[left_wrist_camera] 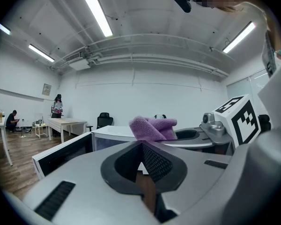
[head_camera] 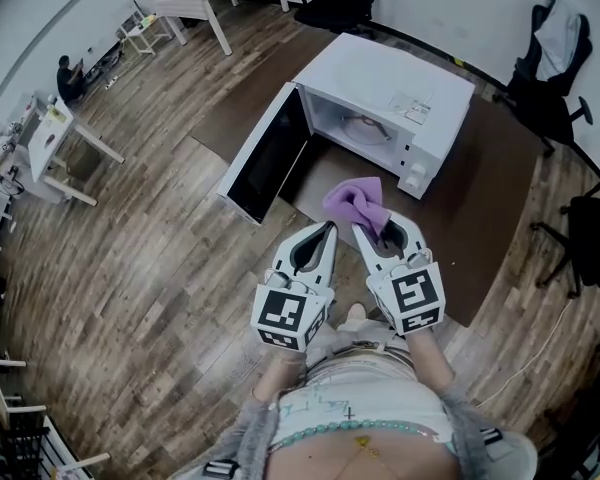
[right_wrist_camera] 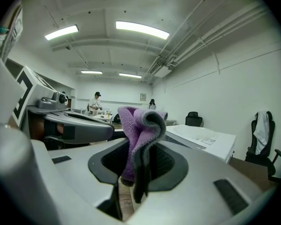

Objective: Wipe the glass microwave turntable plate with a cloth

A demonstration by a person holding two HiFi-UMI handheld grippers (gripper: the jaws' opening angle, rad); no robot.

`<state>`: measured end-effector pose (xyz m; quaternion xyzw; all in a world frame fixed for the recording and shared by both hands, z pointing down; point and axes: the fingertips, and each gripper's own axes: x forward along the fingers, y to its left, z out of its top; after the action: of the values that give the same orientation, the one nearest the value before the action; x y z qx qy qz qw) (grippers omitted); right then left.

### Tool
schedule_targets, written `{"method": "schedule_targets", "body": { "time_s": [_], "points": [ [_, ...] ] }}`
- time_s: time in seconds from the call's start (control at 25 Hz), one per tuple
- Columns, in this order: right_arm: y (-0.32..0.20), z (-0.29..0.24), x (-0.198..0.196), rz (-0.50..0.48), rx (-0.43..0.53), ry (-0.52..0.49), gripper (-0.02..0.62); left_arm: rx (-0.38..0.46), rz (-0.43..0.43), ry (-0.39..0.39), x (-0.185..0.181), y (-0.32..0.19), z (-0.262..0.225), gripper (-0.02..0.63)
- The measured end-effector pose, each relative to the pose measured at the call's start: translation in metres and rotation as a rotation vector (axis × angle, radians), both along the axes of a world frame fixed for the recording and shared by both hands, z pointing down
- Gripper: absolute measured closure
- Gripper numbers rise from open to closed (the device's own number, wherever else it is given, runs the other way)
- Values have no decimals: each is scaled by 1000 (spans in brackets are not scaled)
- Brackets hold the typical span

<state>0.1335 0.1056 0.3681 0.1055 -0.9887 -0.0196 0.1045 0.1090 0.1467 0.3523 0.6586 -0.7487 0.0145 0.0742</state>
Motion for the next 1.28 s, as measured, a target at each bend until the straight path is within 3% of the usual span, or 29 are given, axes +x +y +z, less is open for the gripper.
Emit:
{"method": "schedule_targets", "body": {
  "time_s": [0.28, 0.44, 0.84, 1.04, 1.28],
  "points": [
    [-7, 8, 5, -5, -24, 18, 483, -15, -32, 27, -2, -1, 6, 596],
    [-18, 6, 10, 38, -23, 5, 483, -22, -14, 25, -7, -10, 5, 595],
    [-62, 12, 28, 235, -19, 15, 483, -12, 171, 28, 0, -60, 4, 595],
    [-73, 12, 10, 303, -31, 23, 483, -11, 266, 37, -13, -79, 6, 596],
    [-85, 15, -28, 385, -31, 38, 483, -16, 360, 45, -53, -99, 9, 596]
  ]
}}
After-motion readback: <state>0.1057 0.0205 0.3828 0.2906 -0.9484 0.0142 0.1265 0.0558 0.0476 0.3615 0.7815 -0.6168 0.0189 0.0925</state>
